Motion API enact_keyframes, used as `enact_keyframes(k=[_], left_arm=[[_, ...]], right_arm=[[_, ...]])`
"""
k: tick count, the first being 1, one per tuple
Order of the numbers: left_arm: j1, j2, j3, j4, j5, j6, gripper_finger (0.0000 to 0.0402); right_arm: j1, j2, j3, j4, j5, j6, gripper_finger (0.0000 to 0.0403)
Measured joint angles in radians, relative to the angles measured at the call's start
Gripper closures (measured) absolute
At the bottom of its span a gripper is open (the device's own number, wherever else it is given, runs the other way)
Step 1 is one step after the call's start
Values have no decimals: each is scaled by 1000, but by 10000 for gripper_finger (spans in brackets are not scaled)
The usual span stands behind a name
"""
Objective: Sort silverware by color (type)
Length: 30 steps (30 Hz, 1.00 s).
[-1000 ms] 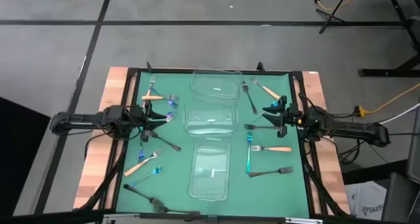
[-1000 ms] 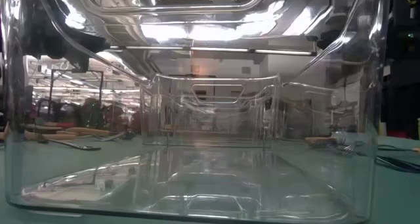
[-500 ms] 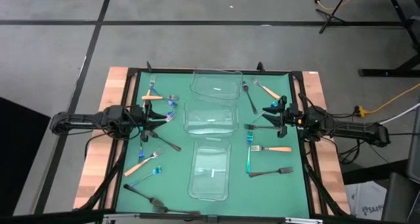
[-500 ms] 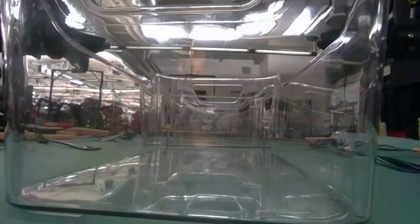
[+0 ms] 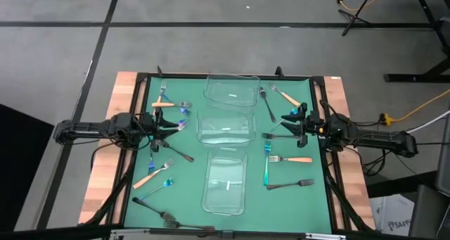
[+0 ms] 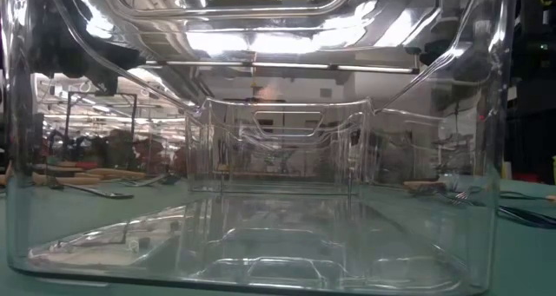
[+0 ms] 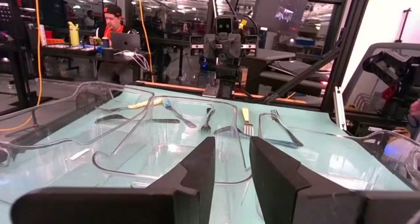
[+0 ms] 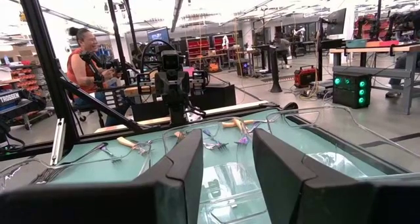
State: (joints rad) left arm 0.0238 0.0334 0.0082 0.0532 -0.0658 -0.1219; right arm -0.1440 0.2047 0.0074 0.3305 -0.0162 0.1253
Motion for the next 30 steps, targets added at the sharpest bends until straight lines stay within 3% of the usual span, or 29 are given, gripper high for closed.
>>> enact_keyframes(k=[30], left_arm=[[0, 0, 0, 0, 0, 0, 312]], right_arm=[[0, 0, 0, -20, 6, 6, 281]])
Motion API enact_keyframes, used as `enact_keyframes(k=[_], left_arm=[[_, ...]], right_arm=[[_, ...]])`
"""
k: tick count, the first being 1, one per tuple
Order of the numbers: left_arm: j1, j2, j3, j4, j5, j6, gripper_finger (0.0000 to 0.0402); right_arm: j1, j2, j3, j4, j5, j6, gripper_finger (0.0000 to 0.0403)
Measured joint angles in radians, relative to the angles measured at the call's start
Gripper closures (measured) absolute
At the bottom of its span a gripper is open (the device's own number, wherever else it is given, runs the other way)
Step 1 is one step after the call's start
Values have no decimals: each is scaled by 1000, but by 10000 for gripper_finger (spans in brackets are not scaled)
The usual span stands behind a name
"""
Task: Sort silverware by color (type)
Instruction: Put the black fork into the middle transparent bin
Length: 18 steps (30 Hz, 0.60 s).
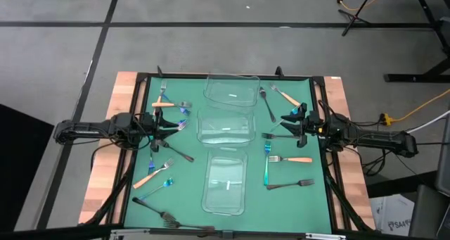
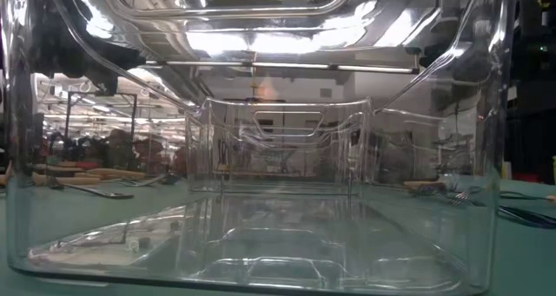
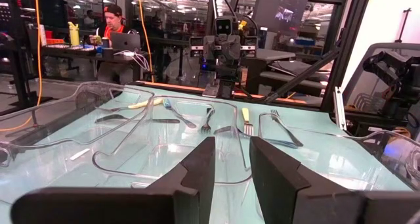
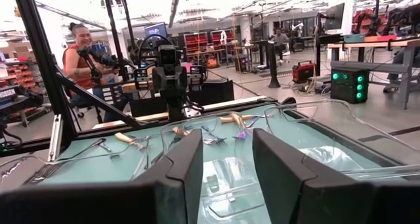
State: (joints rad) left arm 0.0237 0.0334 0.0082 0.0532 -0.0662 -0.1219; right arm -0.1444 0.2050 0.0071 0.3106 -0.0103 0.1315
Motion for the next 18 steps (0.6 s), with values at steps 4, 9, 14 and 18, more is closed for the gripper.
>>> enact_keyframes(k=[4, 9, 14, 18], left_arm=[[0, 0, 0, 0, 0, 0, 312], [0, 0, 0, 0, 0, 0, 312], [0, 0, 0, 0, 0, 0, 312], [0, 0, 0, 0, 0, 0, 312]], right_arm=[[0, 0, 0, 6, 19, 55, 281], [0, 0, 0, 43, 101, 108, 252], [0, 1, 51, 44, 112, 127, 188], [0, 19, 148, -7, 85, 84, 158]])
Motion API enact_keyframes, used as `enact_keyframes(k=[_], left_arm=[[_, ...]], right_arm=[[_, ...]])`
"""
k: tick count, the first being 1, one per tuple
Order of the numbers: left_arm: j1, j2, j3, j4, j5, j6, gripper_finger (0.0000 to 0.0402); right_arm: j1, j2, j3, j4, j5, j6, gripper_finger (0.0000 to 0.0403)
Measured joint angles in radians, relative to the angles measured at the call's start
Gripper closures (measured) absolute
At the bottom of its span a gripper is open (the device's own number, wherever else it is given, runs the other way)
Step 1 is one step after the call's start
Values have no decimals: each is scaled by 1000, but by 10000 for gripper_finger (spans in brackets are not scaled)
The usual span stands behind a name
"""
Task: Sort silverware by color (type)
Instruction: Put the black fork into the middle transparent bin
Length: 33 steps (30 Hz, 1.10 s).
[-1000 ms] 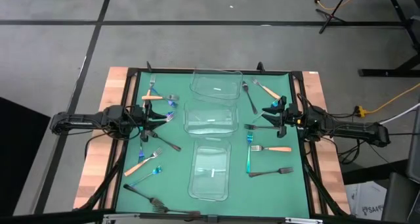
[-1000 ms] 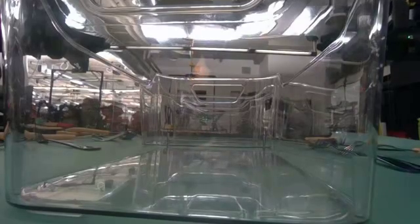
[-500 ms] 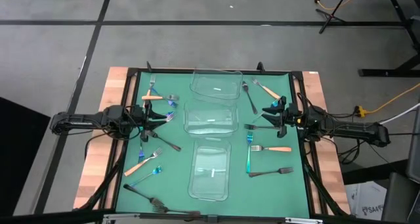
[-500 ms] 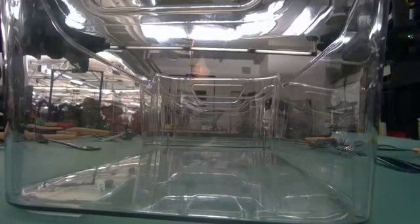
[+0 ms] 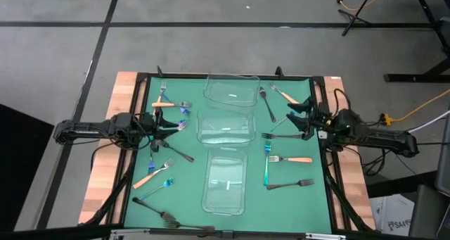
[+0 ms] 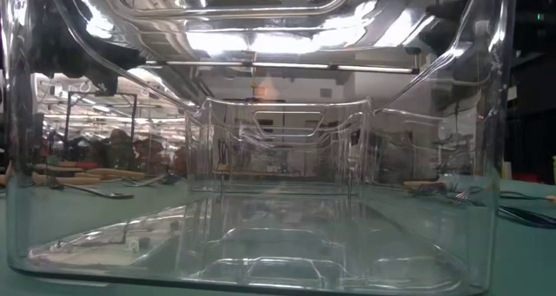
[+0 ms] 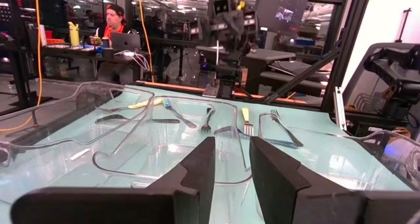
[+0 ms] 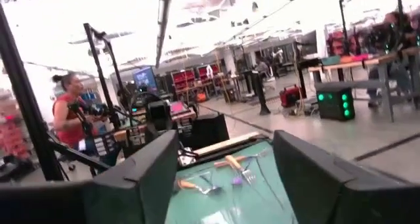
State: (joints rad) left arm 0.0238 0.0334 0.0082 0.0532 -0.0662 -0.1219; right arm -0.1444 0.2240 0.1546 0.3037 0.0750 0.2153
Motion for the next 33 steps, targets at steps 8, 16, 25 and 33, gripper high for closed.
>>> enact_keyframes(k=[8, 16, 25, 33], left_arm=[[0, 0, 0, 0, 0, 0, 312], [0, 0, 0, 0, 0, 0, 312], [0, 0, 0, 0, 0, 0, 312], [0, 0, 0, 0, 0, -1, 312]], right_arm=[[0, 151, 341, -534, 13, -75, 163], [0, 347, 553, -976, 12, -92, 171], [0, 541, 559, -1144, -7, -91, 172], [0, 744, 559, -1137, -16, -91, 172]])
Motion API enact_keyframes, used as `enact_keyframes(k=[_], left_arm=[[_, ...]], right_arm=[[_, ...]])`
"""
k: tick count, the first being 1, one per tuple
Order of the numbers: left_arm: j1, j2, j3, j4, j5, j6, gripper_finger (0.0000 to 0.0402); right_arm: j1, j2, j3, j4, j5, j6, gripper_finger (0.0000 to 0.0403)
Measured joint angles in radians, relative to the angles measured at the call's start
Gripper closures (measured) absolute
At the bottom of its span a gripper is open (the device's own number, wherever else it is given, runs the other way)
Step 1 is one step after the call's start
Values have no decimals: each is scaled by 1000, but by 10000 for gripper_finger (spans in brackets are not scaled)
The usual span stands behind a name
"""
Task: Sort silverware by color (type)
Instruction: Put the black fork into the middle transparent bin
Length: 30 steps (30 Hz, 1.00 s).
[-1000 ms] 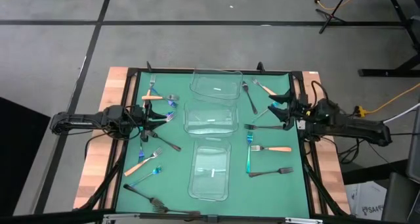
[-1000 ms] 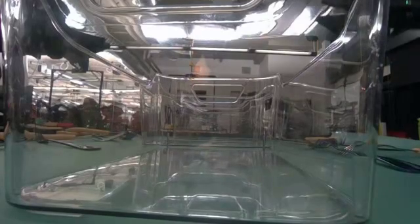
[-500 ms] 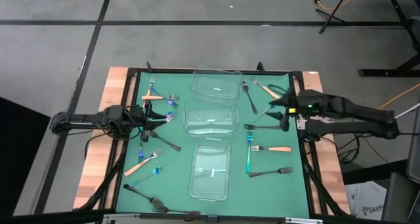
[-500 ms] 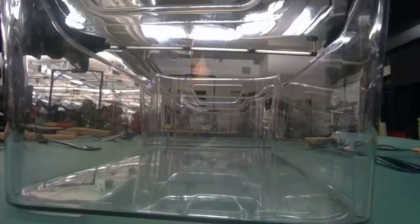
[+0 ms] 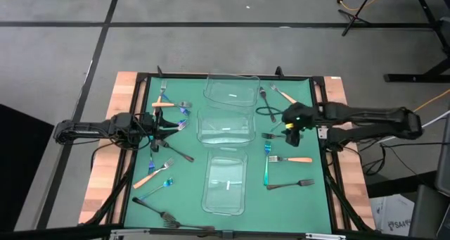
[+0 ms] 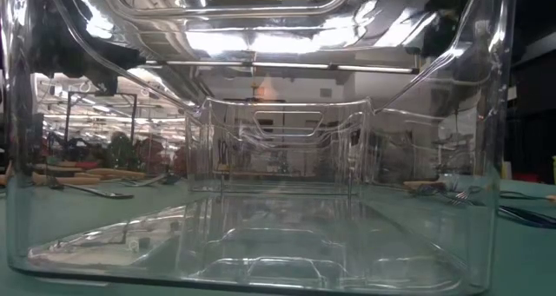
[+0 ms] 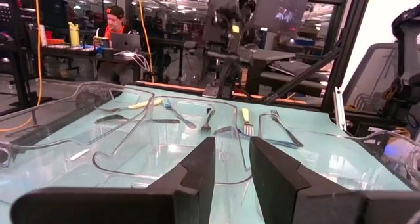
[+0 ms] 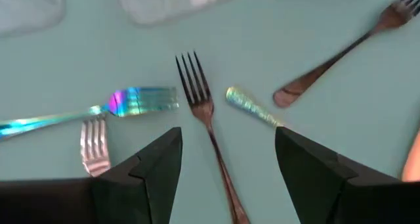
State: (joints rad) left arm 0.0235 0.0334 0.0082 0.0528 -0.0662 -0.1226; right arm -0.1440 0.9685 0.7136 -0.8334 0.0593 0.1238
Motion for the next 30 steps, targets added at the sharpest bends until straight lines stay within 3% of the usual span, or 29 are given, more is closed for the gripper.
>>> enact_keyframes(k=[16, 30], left_arm=[[0, 0, 0, 0, 0, -1, 312], [0, 0, 0, 0, 0, -1, 312]], right_arm=[[0, 380, 0, 16, 0, -30, 172], [0, 485, 0, 95, 1, -136, 172]])
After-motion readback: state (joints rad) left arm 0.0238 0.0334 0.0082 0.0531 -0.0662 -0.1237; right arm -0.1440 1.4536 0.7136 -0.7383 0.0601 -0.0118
